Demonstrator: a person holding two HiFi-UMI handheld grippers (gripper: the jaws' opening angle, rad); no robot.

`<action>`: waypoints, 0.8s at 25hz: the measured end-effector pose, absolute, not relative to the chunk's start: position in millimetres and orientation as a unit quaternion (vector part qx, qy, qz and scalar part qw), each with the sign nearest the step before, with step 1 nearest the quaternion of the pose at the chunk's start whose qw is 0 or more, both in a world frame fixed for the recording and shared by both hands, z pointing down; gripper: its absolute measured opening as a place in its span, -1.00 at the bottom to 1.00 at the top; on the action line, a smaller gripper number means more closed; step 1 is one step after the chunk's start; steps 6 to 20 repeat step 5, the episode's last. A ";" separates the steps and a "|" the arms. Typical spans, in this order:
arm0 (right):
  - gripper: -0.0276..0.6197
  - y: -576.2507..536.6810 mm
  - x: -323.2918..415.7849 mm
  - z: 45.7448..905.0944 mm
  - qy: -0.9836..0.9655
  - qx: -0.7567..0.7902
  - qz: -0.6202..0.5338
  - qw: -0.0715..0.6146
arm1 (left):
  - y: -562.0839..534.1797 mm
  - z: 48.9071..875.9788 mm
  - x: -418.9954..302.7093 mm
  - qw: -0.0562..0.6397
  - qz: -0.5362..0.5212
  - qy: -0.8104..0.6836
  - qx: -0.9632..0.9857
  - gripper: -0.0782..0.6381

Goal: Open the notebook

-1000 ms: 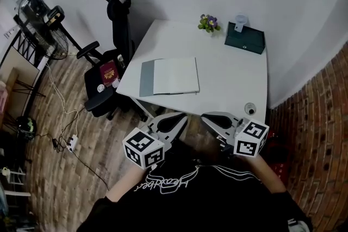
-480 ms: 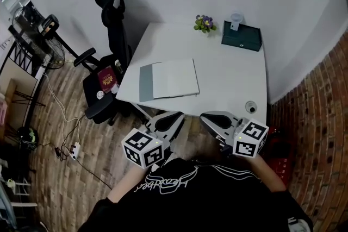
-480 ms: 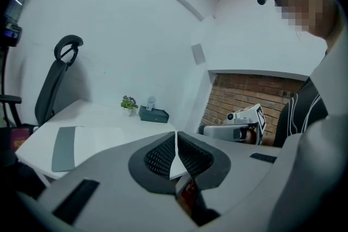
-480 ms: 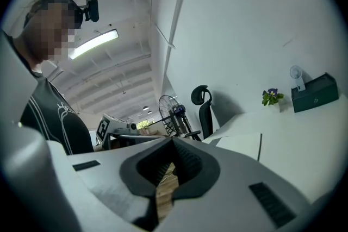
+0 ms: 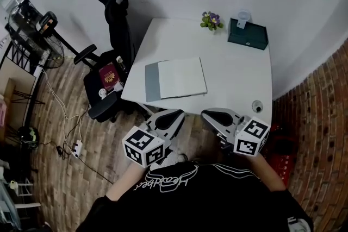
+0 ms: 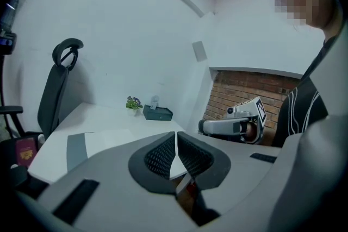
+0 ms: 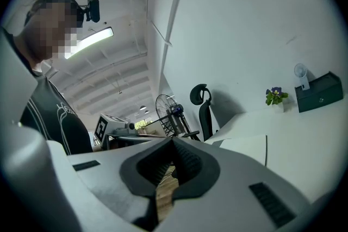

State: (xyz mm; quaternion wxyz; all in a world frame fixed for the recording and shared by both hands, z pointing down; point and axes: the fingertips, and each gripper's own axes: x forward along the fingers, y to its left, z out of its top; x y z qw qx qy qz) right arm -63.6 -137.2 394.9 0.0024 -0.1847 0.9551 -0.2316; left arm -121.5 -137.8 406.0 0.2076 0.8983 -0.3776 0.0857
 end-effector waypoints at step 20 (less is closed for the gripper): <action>-0.91 -138.7 -79.5 395.2 0.954 -0.186 -0.235 -0.002 | -140.7 405.2 -133.1 0.196 0.101 -0.373 0.901 -0.67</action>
